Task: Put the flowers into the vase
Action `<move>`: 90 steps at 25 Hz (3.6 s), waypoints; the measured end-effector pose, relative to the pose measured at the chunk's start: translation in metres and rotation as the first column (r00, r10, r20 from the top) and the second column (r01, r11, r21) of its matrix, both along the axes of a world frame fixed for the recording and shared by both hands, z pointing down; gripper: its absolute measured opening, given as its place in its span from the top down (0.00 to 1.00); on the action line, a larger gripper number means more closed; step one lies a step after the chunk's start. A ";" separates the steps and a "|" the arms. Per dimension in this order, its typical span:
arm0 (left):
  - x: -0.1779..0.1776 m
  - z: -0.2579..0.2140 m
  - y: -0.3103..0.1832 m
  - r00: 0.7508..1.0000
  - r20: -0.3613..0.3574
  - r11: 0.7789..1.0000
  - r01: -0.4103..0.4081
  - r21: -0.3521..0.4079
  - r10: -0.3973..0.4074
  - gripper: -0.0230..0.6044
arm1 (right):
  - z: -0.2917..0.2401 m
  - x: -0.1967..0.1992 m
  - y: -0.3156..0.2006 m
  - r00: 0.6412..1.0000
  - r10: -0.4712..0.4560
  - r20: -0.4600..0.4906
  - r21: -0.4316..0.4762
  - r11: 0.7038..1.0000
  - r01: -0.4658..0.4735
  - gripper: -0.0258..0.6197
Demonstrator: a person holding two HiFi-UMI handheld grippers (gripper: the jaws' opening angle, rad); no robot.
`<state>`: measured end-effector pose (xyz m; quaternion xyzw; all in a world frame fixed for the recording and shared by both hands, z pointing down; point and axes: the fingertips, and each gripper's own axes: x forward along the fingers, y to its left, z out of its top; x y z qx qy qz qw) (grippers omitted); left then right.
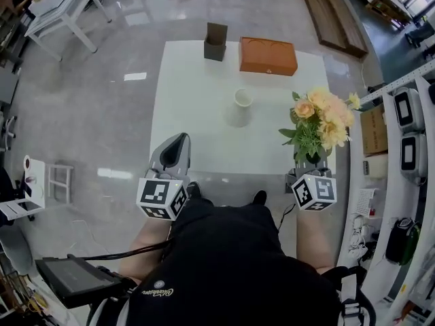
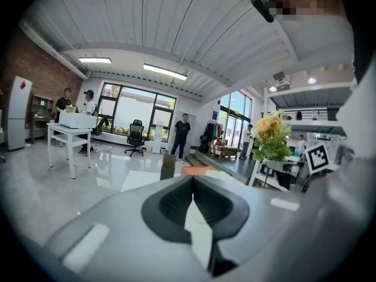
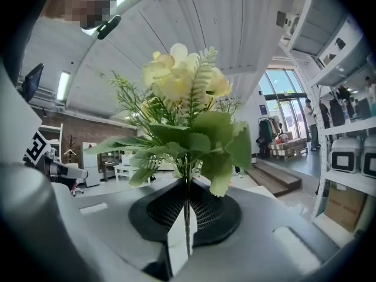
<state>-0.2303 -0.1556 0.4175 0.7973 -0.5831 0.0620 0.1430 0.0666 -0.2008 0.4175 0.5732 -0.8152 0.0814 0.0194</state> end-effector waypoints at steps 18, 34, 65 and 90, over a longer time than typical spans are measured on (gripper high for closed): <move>-0.068 -0.009 0.014 0.998 -0.039 0.999 -0.049 0.009 0.050 0.95 | -0.021 -0.133 0.031 0.996 -0.088 0.025 0.017 0.996 0.087 0.92; -0.064 -0.010 0.006 0.999 -0.033 0.999 -0.033 -0.002 0.033 0.95 | -0.120 -0.155 -0.063 0.989 -0.149 0.014 0.213 0.967 0.143 0.92; -0.070 0.001 0.002 1.000 -0.015 0.999 -0.010 -0.041 0.009 0.95 | 0.057 -0.160 -0.098 0.973 -0.177 -0.146 -0.158 0.976 0.153 0.91; -0.073 0.000 0.002 1.000 -0.023 1.000 -0.003 -0.028 0.003 0.95 | 0.058 -0.153 -0.098 0.971 -0.170 -0.168 -0.182 0.973 0.139 0.78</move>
